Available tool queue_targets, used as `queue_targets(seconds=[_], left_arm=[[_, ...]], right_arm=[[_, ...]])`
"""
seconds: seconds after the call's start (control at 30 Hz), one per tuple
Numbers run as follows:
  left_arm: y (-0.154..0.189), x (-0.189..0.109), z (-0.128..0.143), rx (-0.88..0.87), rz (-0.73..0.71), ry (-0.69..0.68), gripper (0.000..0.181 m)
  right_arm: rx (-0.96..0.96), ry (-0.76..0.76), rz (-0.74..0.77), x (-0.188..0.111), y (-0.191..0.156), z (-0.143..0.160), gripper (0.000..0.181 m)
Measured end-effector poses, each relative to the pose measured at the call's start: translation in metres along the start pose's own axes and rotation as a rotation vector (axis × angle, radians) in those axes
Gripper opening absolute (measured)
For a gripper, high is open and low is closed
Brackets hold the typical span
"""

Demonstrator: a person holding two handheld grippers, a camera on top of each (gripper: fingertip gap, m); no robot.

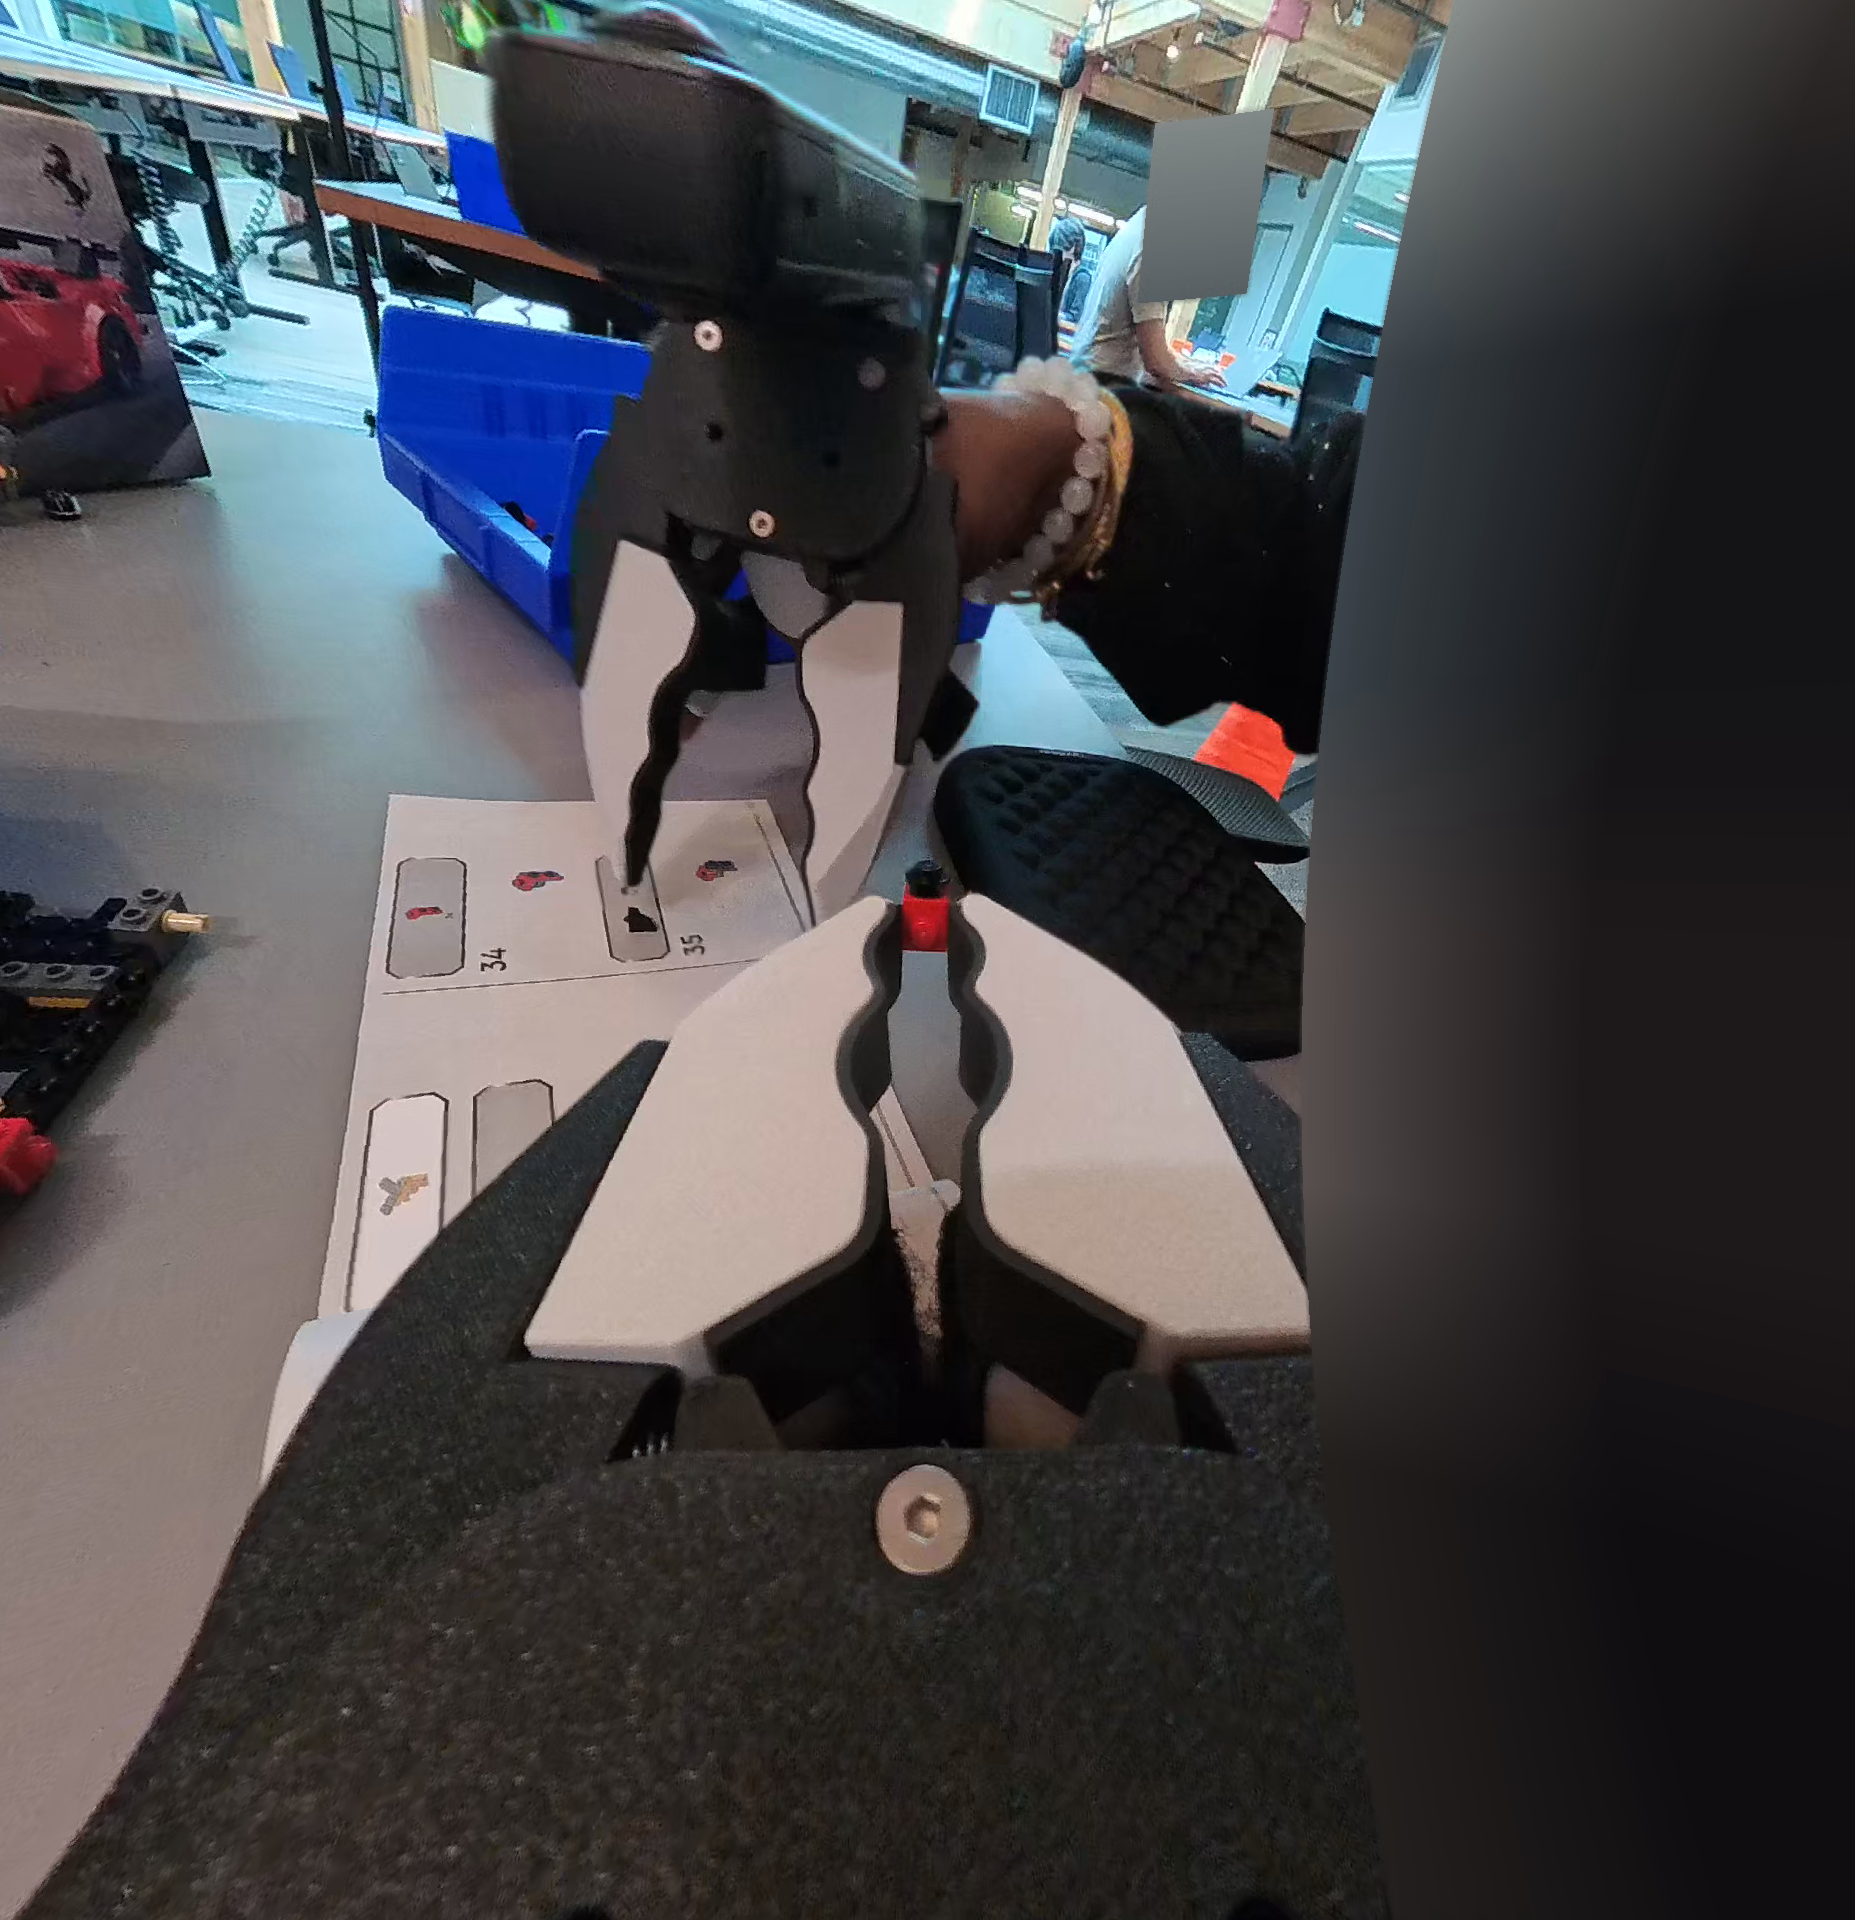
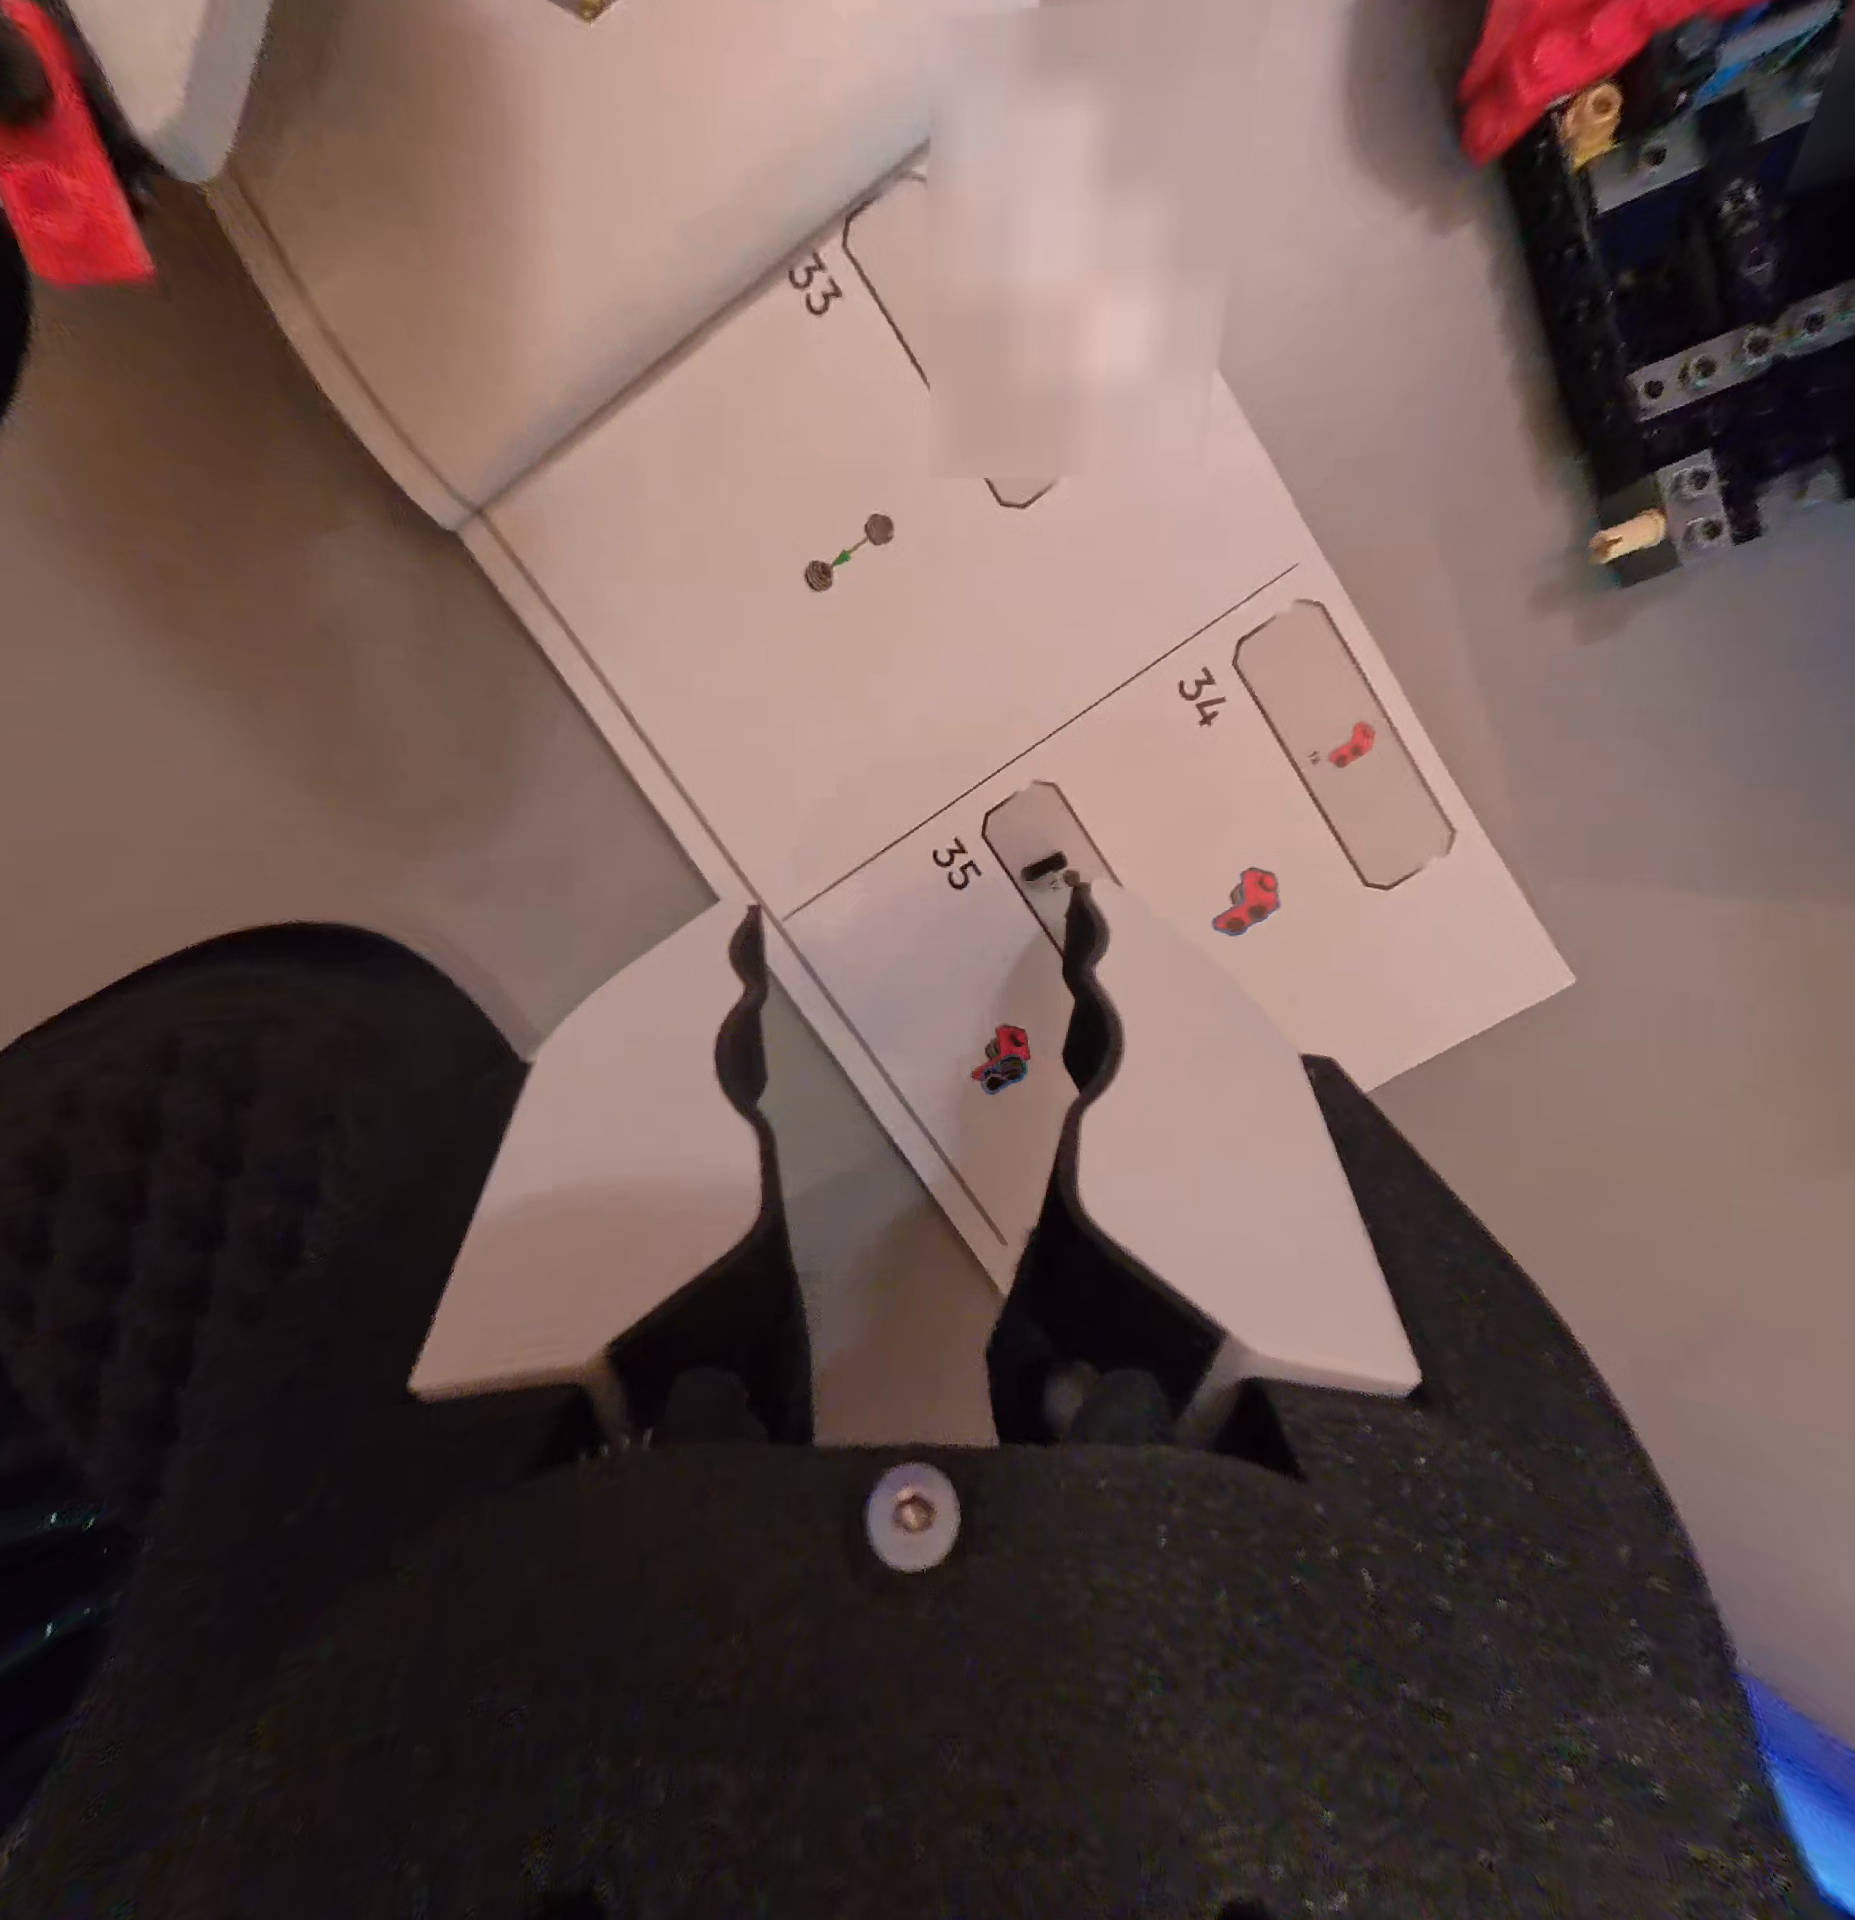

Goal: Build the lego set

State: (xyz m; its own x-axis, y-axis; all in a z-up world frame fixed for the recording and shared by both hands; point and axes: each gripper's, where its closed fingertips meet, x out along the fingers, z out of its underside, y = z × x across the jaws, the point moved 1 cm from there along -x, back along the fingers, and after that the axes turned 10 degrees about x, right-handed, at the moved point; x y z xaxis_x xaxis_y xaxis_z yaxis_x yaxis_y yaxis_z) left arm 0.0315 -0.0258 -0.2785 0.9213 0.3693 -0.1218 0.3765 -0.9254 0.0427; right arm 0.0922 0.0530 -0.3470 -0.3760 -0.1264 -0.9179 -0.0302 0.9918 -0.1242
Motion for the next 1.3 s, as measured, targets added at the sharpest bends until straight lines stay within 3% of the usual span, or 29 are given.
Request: queue_targets(seconds=[0.1, 0.2, 0.37, 0.5, 0.7, 0.83, 0.97, 1.1, 1.3], left_arm=[[0.002, 0.002, 0.002, 0.002, 0.011, -0.011, 0.007], [0.002, 0.003, 0.003, -0.001, 0.017, -0.016, 0.007], [0.002, 0.003, 0.003, -0.003, 0.019, -0.015, 0.007], [0.002, 0.003, 0.004, -0.006, 0.020, -0.018, 0.007], [0.003, 0.005, 0.006, -0.010, 0.028, -0.026, 0.007], [0.003, 0.005, 0.006, -0.011, 0.029, -0.027, 0.007], [0.003, 0.005, 0.006, -0.011, 0.033, -0.022, 0.007], [0.003, 0.004, 0.006, -0.014, 0.035, -0.020, 0.007], [0.003, 0.004, 0.005, -0.017, 0.033, -0.011, 0.007]], right_arm=[[-0.141, 0.005, -0.048, -0.004, 0.004, -0.003, 0.047], [-0.431, 0.037, 0.013, -0.016, 0.020, -0.016, 0.000], [-0.684, -0.043, -0.083, -0.011, 0.017, -0.028, 0.000], [-0.682, -0.144, -0.104, 0.004, 0.022, -0.017, 0.000], [-0.616, -0.161, -0.101, 0.001, 0.023, 0.004, 0.000], [-0.615, -0.120, -0.087, -0.007, 0.023, 0.000, 0.000], [-0.741, -0.098, -0.111, -0.007, 0.022, -0.008, 0.015], [-0.950, -0.182, -0.125, 0.000, 0.031, -0.005, 0.015], [-0.899, -0.277, -0.187, 0.006, 0.031, 0.002, 0.012]])
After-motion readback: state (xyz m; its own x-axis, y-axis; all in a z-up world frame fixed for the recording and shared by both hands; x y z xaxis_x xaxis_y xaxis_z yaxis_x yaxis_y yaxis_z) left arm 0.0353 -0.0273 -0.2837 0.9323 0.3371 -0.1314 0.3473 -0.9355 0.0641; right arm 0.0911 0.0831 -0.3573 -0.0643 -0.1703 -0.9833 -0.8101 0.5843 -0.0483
